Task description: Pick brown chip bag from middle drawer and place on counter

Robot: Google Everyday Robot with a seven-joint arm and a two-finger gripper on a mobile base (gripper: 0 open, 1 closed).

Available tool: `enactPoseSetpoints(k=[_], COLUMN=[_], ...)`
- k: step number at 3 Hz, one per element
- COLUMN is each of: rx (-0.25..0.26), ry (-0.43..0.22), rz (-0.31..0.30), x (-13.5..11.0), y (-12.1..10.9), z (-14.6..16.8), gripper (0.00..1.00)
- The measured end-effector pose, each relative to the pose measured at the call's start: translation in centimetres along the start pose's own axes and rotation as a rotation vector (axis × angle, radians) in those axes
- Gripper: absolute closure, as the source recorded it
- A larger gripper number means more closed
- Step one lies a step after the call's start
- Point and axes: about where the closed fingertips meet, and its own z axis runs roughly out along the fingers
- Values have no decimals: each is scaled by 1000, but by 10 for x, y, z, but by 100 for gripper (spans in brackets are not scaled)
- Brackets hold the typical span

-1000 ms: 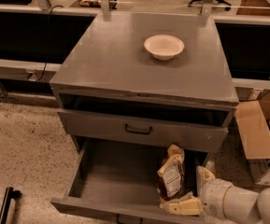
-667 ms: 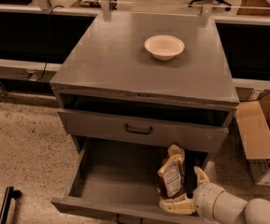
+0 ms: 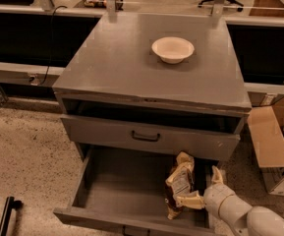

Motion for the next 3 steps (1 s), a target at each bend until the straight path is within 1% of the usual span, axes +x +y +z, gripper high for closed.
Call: enactPoseSetpoints(k=[1,2,3], rx=[26,-23,-76], ry=[6,-6,-50], rz=[48,63,48], x=[24,27,13], y=[-14,-2,16], z=[28,61,70], gripper=[17,42,64])
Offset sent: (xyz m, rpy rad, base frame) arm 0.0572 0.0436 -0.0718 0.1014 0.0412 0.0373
